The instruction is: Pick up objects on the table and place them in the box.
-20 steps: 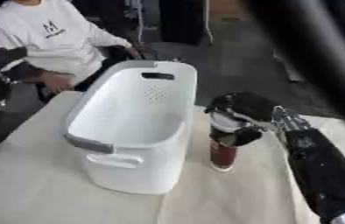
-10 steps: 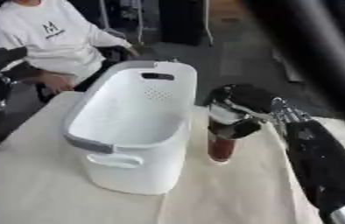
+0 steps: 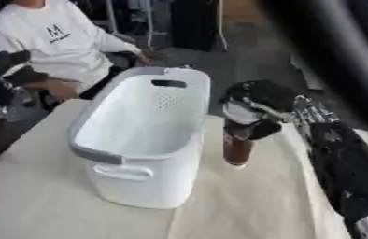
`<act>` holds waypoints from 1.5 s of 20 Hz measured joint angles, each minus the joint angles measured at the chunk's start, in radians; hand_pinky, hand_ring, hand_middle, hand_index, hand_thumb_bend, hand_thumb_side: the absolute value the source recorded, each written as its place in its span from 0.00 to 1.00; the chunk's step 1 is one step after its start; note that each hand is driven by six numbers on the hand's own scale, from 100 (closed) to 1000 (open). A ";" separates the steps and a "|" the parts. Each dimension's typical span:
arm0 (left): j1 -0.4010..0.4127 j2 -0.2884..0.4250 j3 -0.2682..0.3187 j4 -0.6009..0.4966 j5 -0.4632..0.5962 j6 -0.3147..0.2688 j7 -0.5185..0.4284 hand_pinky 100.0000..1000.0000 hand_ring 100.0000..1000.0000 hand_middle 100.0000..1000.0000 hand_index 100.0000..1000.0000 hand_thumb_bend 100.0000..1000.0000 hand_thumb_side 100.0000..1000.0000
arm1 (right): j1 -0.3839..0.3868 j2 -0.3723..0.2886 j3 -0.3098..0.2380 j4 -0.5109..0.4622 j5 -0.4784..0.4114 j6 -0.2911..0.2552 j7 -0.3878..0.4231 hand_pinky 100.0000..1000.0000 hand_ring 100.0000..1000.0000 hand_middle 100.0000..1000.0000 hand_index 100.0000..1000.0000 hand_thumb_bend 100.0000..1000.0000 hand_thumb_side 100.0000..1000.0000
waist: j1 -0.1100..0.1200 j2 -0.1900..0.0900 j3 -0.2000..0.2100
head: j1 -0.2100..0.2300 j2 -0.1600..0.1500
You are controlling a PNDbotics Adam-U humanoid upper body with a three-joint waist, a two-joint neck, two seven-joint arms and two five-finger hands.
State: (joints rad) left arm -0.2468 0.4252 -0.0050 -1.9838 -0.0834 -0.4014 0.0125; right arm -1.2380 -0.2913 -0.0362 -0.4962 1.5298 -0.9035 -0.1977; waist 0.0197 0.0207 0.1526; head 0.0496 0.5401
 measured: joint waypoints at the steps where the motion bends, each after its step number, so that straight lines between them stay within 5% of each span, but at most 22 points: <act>1: 0.001 0.000 0.000 0.000 0.000 0.000 0.000 1.00 0.75 0.92 1.00 0.38 1.00 | -0.004 0.000 0.000 -0.002 -0.004 -0.001 0.002 0.00 0.00 0.00 0.06 0.06 0.29 | 0.000 0.000 0.000 | 0.002 0.000; 30: 0.025 0.001 0.000 0.000 0.000 0.010 0.006 1.00 0.76 0.92 1.00 0.37 1.00 | -0.098 -0.036 -0.031 -0.028 -0.123 -0.004 0.062 0.00 0.00 0.00 0.05 0.12 0.24 | -0.016 -0.040 -0.013 | 0.031 0.010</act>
State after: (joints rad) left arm -0.2215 0.4265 -0.0049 -1.9838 -0.0834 -0.3914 0.0188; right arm -1.3356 -0.3277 -0.0677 -0.5247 1.4065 -0.9074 -0.1360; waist 0.0036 -0.0192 0.1392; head 0.0802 0.5497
